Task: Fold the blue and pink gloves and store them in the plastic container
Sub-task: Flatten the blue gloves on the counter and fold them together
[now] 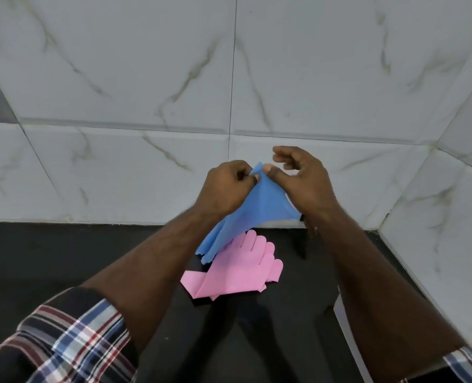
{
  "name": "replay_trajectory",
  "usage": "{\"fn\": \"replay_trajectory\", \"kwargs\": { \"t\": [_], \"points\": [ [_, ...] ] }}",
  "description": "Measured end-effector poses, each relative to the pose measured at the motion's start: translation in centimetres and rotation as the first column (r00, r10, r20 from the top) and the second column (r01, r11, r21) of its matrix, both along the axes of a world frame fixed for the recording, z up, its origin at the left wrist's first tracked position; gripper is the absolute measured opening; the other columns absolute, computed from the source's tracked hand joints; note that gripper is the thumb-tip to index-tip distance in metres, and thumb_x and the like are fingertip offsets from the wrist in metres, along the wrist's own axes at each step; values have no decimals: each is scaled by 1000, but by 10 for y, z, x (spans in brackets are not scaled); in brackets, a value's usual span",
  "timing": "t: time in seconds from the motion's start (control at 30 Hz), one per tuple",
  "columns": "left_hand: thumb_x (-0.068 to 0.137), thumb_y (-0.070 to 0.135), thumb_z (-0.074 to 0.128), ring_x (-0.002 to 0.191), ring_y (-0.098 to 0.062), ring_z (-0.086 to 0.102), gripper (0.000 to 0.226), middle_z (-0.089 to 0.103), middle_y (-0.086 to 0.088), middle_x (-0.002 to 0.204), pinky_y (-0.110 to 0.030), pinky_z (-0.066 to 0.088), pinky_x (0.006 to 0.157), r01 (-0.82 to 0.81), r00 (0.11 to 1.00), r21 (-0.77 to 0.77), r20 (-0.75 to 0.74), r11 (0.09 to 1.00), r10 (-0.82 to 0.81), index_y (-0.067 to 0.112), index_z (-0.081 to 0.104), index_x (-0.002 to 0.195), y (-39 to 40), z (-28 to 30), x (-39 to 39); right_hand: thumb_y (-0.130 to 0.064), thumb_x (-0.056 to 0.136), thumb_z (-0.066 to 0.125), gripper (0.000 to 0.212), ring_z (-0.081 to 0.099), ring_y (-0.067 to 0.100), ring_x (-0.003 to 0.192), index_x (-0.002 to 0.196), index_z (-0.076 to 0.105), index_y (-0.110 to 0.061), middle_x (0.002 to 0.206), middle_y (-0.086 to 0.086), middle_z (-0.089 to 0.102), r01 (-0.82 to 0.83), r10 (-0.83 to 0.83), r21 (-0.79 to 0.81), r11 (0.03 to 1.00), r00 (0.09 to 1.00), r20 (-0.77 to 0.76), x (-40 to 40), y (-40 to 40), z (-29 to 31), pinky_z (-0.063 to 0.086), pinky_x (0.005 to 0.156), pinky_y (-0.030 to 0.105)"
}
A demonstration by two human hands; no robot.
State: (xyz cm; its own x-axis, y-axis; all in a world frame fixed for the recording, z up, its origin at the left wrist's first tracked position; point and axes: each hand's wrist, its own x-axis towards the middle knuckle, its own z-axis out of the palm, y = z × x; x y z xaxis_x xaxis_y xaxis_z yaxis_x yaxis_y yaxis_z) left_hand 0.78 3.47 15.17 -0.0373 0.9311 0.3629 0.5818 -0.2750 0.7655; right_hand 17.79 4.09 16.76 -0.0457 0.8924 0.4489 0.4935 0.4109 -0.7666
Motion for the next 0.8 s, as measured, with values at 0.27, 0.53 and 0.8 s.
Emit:
{"fn": "replay_trajectory", "kwargs": {
  "t": [0.27,0.53,0.8],
  "points": [
    [80,32,64,80,-29,66,15,67,-9,78,-54,59,79,61,980,-23,189,998,-56,17,65,78,-31,38,1,-23,83,73,9,54,41,53,81,73,-15,78,25,67,41,-67,-146,988,983,-173,51,-45,-6,47,49,55],
    [90,18,64,79,-13,63,25,66,5,101,-9,44,48,-6,991,53,137,999,-1,21,63,114,-74,70,-2,-16,84,75,4,63,0,63,87,74,-18,77,0,73,-7,-1,-60,998,991,-134,47,-84,50,44,53,12],
    [87,53,69,90,-17,73,48,72,-4,110,-30,59,72,422,905,-467,262,777,-334,16,63,118,-134,59,34,-17,82,73,3,61,10,56,81,74,-15,71,0,71,37,-52,-110,993,989,-136,42,-117,62,49,56,28]
  ]
}}
